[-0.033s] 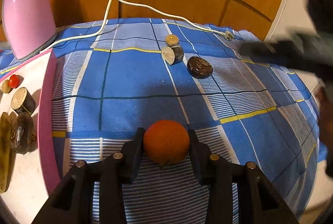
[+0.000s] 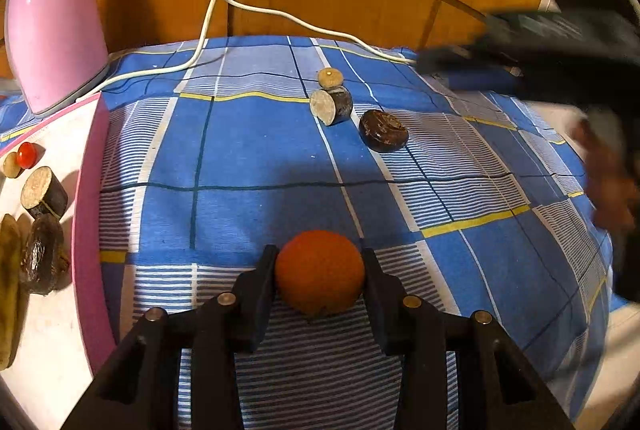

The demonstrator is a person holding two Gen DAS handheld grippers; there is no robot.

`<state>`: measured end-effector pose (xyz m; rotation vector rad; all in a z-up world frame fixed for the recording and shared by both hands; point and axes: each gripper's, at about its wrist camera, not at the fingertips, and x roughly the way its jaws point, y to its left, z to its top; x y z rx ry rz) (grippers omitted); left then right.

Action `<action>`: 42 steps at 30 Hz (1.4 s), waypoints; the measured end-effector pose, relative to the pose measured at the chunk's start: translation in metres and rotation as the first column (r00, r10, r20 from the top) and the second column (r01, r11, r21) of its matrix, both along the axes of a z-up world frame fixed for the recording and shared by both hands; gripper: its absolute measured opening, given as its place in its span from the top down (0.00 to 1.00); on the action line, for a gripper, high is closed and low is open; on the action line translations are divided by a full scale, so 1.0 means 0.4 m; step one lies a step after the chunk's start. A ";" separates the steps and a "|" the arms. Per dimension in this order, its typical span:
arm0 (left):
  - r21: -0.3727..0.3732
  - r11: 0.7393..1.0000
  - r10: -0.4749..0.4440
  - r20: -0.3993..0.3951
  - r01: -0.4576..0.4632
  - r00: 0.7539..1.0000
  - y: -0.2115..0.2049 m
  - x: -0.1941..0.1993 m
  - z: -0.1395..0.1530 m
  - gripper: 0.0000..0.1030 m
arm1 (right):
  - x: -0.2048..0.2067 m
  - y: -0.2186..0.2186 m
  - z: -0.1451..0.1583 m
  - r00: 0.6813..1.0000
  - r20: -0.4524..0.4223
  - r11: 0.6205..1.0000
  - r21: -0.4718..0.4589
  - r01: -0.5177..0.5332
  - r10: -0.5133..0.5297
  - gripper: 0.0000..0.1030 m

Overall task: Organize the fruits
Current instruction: 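Lift the orange with the left tool and carry it toward the tray, then hold the orange in the left tool while the right tool grasps the small yellow fruit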

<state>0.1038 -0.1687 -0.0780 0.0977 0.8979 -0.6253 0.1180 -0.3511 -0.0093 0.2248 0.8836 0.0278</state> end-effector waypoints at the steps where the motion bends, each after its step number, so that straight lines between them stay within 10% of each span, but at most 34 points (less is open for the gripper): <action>1: -0.003 1.000 -0.001 0.002 0.001 1.000 0.001 0.000 0.000 0.61 | 0.037 0.003 0.000 1.000 -0.001 1.000 -0.010 -0.006 0.006 0.54; 16: -0.024 1.000 0.002 0.027 -0.001 1.000 0.007 -0.008 -0.005 0.61 | 0.346 0.042 -0.127 0.989 -0.141 0.986 -0.159 -0.055 0.032 0.55; 18: -0.024 1.000 0.001 0.029 0.000 1.000 0.008 -0.007 -0.005 0.61 | 0.360 0.046 -0.144 0.987 -0.158 0.984 -0.166 -0.060 0.033 0.73; 22: -0.021 1.000 0.003 0.036 -0.002 0.999 0.007 -0.011 -0.005 0.60 | 0.353 0.055 -0.142 0.988 -0.148 0.981 -0.179 -0.070 0.043 0.73; 33: -0.011 1.000 0.005 0.039 -0.005 0.999 0.005 -0.011 -0.005 0.60 | 0.071 -0.042 -0.030 0.995 -0.069 0.986 -0.159 0.054 -0.066 0.73; 42: 0.033 0.999 0.014 0.026 -0.015 1.000 -0.010 -0.006 -0.002 0.61 | -0.185 -0.013 -0.113 0.989 -0.116 0.984 -0.164 0.068 -0.088 0.73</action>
